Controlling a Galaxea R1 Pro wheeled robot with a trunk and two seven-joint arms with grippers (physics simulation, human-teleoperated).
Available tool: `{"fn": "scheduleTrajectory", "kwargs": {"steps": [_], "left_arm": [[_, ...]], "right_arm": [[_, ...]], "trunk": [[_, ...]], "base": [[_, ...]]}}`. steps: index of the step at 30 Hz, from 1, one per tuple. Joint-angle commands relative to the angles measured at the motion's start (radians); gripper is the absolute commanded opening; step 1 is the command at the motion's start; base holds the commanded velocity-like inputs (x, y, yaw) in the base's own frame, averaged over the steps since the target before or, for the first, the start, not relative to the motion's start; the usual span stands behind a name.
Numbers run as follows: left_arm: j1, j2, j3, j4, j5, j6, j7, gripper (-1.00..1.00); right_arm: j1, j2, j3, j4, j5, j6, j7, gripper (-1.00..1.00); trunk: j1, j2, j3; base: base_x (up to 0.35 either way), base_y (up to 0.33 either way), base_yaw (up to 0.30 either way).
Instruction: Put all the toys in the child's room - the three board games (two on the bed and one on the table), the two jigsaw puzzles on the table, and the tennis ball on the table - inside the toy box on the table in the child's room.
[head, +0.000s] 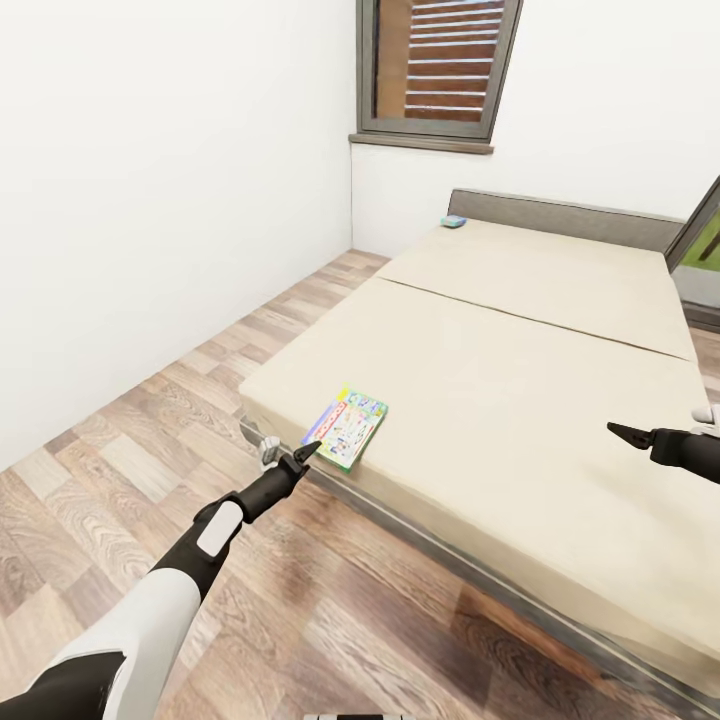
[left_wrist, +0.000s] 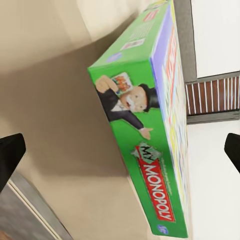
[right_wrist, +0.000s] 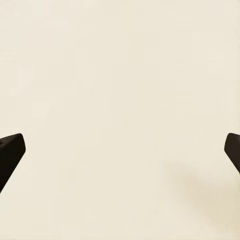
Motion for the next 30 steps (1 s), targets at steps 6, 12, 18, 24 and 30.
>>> {"fn": "scheduleTrajectory", "kwargs": {"steps": [6,12,18,24,30], "left_arm": [[0.001,-0.001,0.005,0.0,0.004,0.007,-0.002,1.0],[0.001,-0.001,0.005,0.0,0.004,0.006,-0.002,1.0],[0.002,-0.001,0.005,0.001,0.003,0.004,-0.002,1.0],[0.005,-0.002,0.005,0.001,0.001,-0.002,-0.001,1.0],[0.007,-0.002,0.005,0.002,0.0,-0.006,0.002,1.0]], "right_arm": [[-0.001,0.0,-0.001,0.0,-0.009,0.008,-0.003,1.0],[-0.001,0.0,-0.002,0.0,-0.009,0.008,-0.003,1.0],[-0.001,0.0,-0.002,0.0,-0.009,0.008,-0.004,1.0],[-0.001,0.0,-0.002,0.0,-0.009,0.008,-0.003,1.0],[-0.001,0.0,-0.002,0.0,-0.009,0.008,-0.004,1.0]], "trunk": [[0.0,0.0,-0.001],[0.0,0.0,-0.001],[0.0,0.0,-0.001],[0.0,0.0,-0.001],[0.0,0.0,-0.001]], "base": [[0.011,-0.001,0.0],[0.004,0.0,0.0],[0.041,0.0,0.0],[0.144,0.0,0.0],[0.074,0.0,0.0]]}}
